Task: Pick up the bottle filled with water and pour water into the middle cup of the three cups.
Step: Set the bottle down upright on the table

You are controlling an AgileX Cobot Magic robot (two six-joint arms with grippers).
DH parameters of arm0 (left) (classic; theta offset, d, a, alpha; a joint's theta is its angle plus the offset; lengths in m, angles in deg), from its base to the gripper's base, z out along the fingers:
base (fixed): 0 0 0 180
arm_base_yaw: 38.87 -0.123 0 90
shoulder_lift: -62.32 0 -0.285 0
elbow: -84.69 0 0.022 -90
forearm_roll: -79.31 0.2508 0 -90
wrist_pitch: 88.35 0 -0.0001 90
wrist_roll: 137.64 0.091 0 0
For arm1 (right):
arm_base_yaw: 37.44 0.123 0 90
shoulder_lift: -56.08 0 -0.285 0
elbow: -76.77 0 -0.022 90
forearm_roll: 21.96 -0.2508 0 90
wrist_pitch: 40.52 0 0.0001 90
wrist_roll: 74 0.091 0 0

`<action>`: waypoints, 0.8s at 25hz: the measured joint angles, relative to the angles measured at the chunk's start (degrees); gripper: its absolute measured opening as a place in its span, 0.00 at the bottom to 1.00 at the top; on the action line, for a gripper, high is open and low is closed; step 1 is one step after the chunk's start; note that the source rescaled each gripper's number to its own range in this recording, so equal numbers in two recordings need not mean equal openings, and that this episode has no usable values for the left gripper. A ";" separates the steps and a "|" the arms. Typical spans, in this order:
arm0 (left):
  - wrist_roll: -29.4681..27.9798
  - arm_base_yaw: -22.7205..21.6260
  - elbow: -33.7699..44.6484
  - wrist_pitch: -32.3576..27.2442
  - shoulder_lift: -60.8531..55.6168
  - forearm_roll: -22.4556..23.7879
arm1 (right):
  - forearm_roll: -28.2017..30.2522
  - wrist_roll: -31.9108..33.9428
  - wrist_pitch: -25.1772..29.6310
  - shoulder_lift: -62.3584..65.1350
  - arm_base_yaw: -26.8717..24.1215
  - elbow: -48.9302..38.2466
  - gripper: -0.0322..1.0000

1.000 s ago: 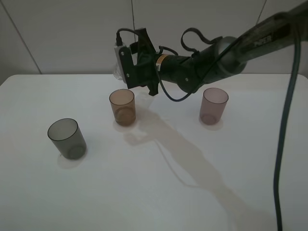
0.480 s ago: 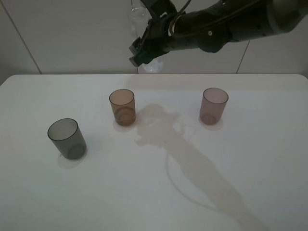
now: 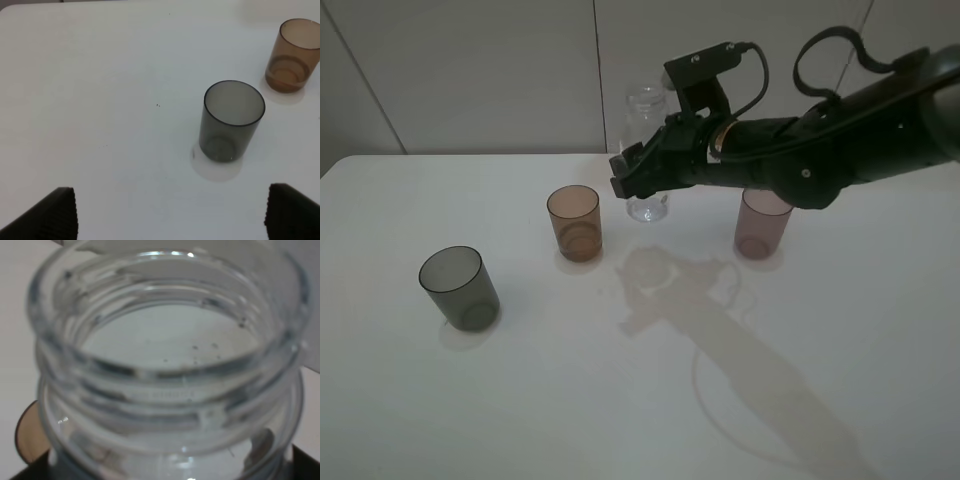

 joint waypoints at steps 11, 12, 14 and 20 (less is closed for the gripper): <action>0.00 0.00 0.00 0.00 0.00 0.00 | 0.60 0.00 -13.65 -0.51 0.74 -13.92 0.03; 0.00 0.00 0.00 0.00 0.00 0.00 | 0.87 0.00 -14.98 -1.27 0.74 -14.08 0.03; 0.00 0.00 0.00 0.00 0.00 0.00 | 1.17 0.00 -17.08 -2.96 0.74 -14.27 0.03; 0.00 0.00 0.00 0.00 0.00 0.00 | 1.45 0.00 -19.30 -6.35 0.74 -14.27 0.03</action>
